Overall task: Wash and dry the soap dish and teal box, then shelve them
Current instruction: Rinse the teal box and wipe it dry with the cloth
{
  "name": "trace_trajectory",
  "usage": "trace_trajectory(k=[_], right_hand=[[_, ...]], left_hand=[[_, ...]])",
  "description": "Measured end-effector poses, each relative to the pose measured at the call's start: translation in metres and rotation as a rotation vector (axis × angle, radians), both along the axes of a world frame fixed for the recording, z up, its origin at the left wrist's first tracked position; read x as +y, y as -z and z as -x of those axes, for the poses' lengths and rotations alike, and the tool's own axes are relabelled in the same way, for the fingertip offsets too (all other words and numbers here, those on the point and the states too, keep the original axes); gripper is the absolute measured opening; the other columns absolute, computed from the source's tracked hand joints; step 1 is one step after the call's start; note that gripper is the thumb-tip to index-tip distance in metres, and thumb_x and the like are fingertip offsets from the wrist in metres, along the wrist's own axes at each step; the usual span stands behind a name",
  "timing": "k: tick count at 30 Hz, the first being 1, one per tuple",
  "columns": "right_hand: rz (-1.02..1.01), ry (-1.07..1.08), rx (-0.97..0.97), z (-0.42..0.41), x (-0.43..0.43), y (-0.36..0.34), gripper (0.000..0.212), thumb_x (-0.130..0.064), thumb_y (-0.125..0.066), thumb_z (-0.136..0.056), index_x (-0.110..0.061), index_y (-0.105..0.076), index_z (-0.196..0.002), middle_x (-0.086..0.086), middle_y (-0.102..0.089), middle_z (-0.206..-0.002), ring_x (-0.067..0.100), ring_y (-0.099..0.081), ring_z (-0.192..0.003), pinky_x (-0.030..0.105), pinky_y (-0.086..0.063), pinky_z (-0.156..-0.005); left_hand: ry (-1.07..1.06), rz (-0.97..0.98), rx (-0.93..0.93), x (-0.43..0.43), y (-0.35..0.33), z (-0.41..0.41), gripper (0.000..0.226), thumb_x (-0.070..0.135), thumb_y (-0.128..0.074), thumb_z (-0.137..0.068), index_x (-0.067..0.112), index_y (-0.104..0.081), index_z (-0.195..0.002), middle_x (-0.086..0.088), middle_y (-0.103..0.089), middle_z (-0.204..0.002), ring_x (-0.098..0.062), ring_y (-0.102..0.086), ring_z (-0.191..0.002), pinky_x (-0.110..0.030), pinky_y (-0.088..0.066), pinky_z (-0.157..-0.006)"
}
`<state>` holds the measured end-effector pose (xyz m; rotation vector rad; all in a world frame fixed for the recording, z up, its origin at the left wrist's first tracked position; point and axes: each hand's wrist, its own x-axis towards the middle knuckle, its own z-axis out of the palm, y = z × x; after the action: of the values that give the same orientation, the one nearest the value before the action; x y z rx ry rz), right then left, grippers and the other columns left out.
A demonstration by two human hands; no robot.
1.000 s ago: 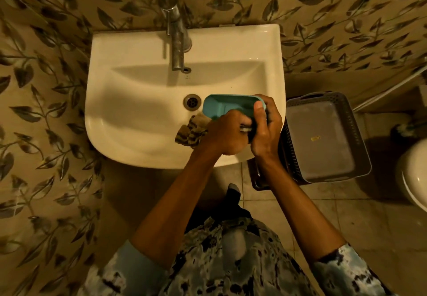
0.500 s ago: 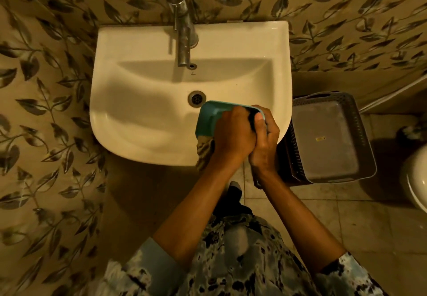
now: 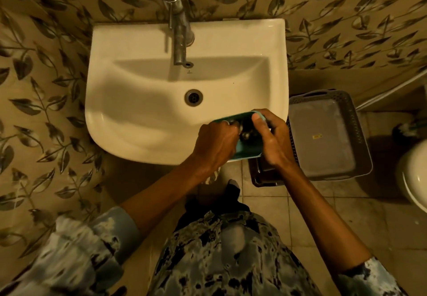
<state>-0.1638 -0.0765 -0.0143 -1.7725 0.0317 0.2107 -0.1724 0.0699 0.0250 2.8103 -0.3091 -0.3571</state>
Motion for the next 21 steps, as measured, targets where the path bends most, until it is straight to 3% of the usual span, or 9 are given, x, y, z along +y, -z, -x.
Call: trace_trajectory(k=[2, 6, 10, 11, 13, 15, 18, 21], right_hand=[[0.036, 0.004, -0.053, 0.002, 0.0, -0.002, 0.037, -0.054, -0.044, -0.089, -0.028, -0.063, -0.108, -0.01, -0.067, -0.102, -0.003, -0.061, -0.096, 0.006, -0.047, -0.075], [0.003, 0.1, -0.148, 0.004, -0.004, -0.007, 0.045, -0.059, -0.046, -0.088, -0.024, -0.061, -0.111, -0.008, -0.067, -0.104, 0.008, -0.064, -0.099, 0.02, -0.054, -0.079], [-0.066, 0.127, -0.243, 0.005, -0.003, -0.01, 0.038, -0.058, -0.046, -0.091, -0.029, -0.061, -0.111, -0.018, -0.064, -0.101, 0.011, -0.064, -0.098, 0.018, -0.053, -0.075], [-0.069, 0.137, -0.271, 0.004, -0.001, -0.01, 0.039, -0.057, -0.046, -0.091, -0.028, -0.061, -0.111, -0.017, -0.064, -0.102, 0.012, -0.064, -0.098, 0.019, -0.053, -0.076], [-0.086, 0.152, -0.306, 0.004, 0.004, -0.008, 0.041, -0.056, -0.047, -0.091, -0.023, -0.061, -0.112, -0.014, -0.065, -0.104, 0.013, -0.064, -0.098, 0.02, -0.054, -0.077], [-0.103, 0.164, -0.318, 0.003, 0.009, -0.006, 0.042, -0.054, -0.046, -0.092, -0.02, -0.062, -0.113, -0.008, -0.066, -0.104, 0.017, -0.064, -0.098, 0.026, -0.054, -0.077], [-0.06, 0.184, -0.344, 0.0, 0.013, -0.005, 0.046, -0.052, -0.042, -0.094, -0.015, -0.062, -0.113, -0.005, -0.066, -0.101, 0.014, -0.064, -0.094, 0.025, -0.052, -0.077], [-0.015, 0.191, -0.339, -0.006, 0.012, -0.008, 0.049, -0.052, -0.042, -0.094, -0.011, -0.062, -0.112, -0.003, -0.066, -0.098, 0.008, -0.063, -0.089, 0.021, -0.05, -0.074]], left_hand=[[-0.098, -0.021, -0.019, -0.005, 0.001, 0.006, 0.041, 0.024, -0.065, -0.085, 0.011, -0.054, -0.122, -0.011, -0.069, -0.105, -0.03, -0.067, -0.092, -0.04, -0.053, -0.078], [-0.122, 0.045, -0.076, -0.008, -0.004, 0.011, 0.057, 0.023, -0.068, -0.084, 0.014, -0.044, -0.134, -0.013, -0.068, -0.105, -0.031, -0.067, -0.089, -0.043, -0.054, -0.073], [-0.105, 0.025, -0.108, -0.009, -0.017, 0.007, 0.021, 0.009, -0.063, -0.085, 0.002, -0.064, -0.105, -0.019, -0.067, -0.097, -0.034, -0.065, -0.084, -0.042, -0.051, -0.063], [-0.1, -0.011, -0.07, -0.01, -0.02, 0.006, 0.014, 0.006, -0.058, -0.086, 0.003, -0.064, -0.098, -0.017, -0.066, -0.099, -0.034, -0.063, -0.087, -0.04, -0.047, -0.064], [-0.126, -0.024, 0.035, -0.008, -0.022, 0.003, 0.017, 0.012, -0.059, -0.088, 0.006, -0.063, -0.103, -0.012, -0.066, -0.106, -0.03, -0.062, -0.097, -0.038, -0.049, -0.076], [-0.158, 0.13, 0.188, -0.006, -0.027, 0.0, 0.024, 0.02, -0.063, -0.086, 0.01, -0.062, -0.108, -0.009, -0.067, -0.106, -0.026, -0.064, -0.097, -0.034, -0.051, -0.083], [-0.209, 0.479, 0.39, -0.013, -0.038, -0.001, 0.014, 0.013, -0.055, -0.089, 0.009, -0.063, -0.1, -0.008, -0.066, -0.092, -0.022, -0.064, -0.085, -0.034, -0.052, -0.071], [-0.22, 0.676, 0.47, -0.021, -0.043, 0.008, 0.022, 0.005, -0.048, -0.093, 0.008, -0.06, -0.111, -0.012, -0.059, -0.107, -0.022, -0.059, -0.098, -0.034, -0.051, -0.083]])
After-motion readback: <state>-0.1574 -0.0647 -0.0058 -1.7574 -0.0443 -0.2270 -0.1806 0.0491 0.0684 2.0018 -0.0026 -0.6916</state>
